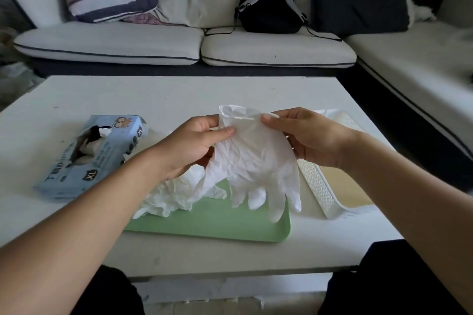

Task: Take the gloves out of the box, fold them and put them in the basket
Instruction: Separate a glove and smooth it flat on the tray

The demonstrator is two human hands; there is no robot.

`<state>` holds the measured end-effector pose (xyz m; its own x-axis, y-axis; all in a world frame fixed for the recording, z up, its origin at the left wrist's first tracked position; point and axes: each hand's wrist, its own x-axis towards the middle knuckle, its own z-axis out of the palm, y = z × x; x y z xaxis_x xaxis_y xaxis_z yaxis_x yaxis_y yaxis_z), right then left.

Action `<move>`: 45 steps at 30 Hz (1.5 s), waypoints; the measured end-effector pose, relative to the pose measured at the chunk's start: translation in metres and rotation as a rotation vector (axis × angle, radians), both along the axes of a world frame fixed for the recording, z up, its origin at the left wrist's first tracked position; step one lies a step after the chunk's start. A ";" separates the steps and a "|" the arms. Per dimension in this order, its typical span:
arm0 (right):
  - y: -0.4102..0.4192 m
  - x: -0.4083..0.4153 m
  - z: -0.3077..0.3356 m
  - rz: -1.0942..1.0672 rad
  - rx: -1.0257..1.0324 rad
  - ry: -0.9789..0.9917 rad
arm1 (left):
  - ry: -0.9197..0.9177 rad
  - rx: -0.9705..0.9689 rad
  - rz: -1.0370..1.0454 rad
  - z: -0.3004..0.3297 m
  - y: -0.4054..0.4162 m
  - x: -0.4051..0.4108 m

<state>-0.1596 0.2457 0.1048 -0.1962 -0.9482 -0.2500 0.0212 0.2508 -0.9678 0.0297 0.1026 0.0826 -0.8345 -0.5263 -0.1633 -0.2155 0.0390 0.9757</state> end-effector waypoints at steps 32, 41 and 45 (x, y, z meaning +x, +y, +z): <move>-0.025 -0.019 0.007 -0.386 -0.487 0.696 | 0.407 -0.708 0.319 0.002 -0.017 -0.041; 0.002 0.001 -0.056 0.380 0.083 1.224 | -0.368 -0.967 -0.436 -0.062 -0.011 -0.007; 0.011 0.016 -0.079 0.628 0.223 1.175 | -0.524 -1.092 -0.623 -0.082 0.011 0.001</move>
